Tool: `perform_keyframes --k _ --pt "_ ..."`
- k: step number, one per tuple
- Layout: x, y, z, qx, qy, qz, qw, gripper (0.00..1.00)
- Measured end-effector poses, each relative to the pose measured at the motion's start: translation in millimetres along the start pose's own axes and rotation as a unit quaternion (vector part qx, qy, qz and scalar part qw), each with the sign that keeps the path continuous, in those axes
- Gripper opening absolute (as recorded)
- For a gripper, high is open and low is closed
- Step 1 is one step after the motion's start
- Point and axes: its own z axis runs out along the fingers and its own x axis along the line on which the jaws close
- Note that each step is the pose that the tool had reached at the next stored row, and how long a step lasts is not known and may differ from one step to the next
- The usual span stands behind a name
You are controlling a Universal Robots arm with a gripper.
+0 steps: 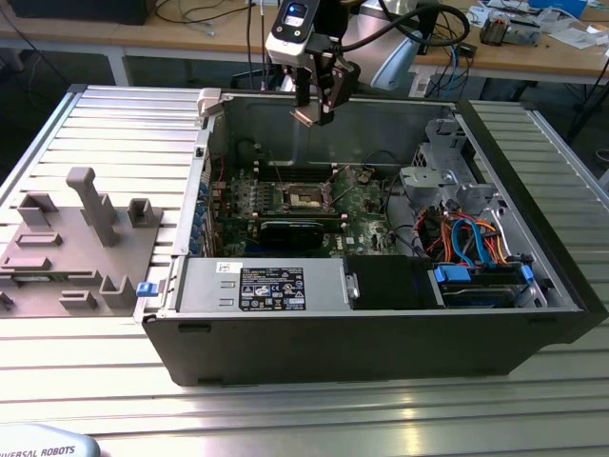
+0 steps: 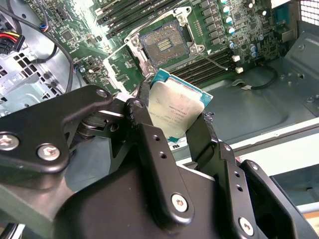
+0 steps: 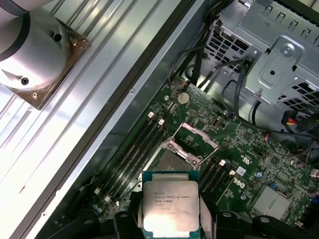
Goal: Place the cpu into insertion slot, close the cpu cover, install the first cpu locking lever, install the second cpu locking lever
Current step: 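Place the cpu into insertion slot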
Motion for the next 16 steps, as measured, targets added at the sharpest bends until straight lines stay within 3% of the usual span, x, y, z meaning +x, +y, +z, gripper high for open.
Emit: perform_keyframes --k 16 --pt "0.0 0.0 0.0 -0.0001 -0.0006 0.007 1.0 0.54"
